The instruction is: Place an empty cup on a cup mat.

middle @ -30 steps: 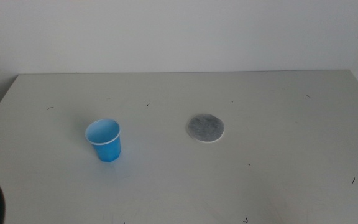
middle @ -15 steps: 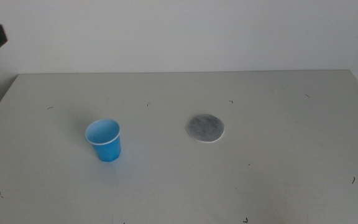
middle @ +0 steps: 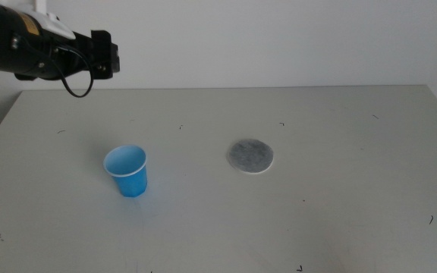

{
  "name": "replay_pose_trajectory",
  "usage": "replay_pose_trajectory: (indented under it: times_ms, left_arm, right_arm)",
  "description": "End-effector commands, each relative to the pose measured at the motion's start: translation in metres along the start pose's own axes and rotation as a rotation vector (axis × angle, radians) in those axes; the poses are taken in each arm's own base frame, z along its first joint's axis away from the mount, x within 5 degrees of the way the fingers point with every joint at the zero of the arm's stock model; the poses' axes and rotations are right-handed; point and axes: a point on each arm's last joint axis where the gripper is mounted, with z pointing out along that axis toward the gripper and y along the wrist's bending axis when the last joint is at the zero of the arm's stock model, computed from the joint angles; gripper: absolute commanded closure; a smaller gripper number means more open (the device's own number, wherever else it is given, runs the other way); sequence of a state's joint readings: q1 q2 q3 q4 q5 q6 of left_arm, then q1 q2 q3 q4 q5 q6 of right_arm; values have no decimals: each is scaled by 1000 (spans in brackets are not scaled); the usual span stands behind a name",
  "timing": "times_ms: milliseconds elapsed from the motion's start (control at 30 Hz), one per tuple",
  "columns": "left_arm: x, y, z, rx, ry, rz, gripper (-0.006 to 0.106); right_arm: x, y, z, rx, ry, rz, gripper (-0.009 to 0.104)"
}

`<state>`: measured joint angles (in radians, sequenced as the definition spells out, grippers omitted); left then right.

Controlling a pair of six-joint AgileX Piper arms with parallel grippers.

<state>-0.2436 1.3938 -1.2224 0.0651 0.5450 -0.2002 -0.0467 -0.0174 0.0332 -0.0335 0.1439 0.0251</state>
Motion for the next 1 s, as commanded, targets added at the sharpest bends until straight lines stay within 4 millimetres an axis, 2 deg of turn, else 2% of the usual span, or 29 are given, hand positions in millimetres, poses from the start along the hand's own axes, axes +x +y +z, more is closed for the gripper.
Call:
replay_pose_trajectory:
  times_ms: [0,167,300,667,800,967]
  left_arm:
    - [-11,-5,-5,29,-44,-30,-5]
    - [4,-4,16,6,102,-34,-5]
    - [9,-4,24,3,142,-40,-5]
    - [10,-3,29,1,144,-39,-5]
    - [20,11,44,-40,240,-76,-5]
    - [30,16,66,-55,301,-79,-5]
  right_arm:
    - [-12,0,-3,-2,-109,-17,1]
    - [-12,0,-3,-2,-109,-17,1]
    - [-12,0,-3,-2,-109,-17,1]
    - [-12,0,-3,-2,-109,-17,1]
    - [-12,0,-3,-2,-109,-17,1]
    - [-12,0,-3,-2,-109,-17,1]
